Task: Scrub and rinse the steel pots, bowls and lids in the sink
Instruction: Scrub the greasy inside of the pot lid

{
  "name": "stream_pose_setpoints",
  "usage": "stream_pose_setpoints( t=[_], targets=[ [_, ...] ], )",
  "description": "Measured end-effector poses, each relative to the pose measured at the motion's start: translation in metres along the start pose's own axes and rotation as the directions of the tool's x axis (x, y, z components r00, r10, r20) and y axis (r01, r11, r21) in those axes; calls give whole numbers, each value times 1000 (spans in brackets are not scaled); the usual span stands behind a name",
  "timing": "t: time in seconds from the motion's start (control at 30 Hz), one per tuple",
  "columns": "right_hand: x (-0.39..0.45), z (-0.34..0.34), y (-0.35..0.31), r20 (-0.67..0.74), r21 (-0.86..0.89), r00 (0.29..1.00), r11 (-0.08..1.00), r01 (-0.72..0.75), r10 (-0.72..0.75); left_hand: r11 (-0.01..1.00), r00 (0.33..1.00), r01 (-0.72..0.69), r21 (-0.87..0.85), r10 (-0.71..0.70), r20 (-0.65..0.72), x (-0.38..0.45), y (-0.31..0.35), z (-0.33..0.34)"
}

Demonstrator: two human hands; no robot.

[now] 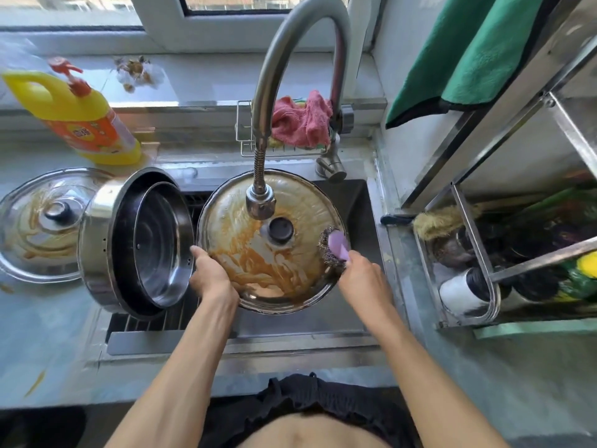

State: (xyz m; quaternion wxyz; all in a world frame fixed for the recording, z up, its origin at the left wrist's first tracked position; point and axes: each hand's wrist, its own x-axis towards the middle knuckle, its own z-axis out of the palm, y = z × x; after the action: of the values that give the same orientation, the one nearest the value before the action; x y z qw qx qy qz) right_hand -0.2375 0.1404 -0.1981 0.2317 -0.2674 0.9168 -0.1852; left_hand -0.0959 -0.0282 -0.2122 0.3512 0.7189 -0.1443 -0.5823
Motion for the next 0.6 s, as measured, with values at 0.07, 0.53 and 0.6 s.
stream_pose_setpoints(
  t=[0.07, 0.53, 0.6],
  targets=[
    [-11, 2, -7, 28, -44, 997, 996, 72, -70, 1000, 1000, -3, 8, 3, 3, -1, 1, -3],
    [9, -31, -8, 45, -317, 948, 895, 314, -316, 994, 998, -22, 107, 15, 69, -3, 16, 4],
    [-7, -27, -8, 209, -395, 832, 734, 553, -514, 995, 998, -19, 94, 13, 69, -3, 19, 3]
  ],
)
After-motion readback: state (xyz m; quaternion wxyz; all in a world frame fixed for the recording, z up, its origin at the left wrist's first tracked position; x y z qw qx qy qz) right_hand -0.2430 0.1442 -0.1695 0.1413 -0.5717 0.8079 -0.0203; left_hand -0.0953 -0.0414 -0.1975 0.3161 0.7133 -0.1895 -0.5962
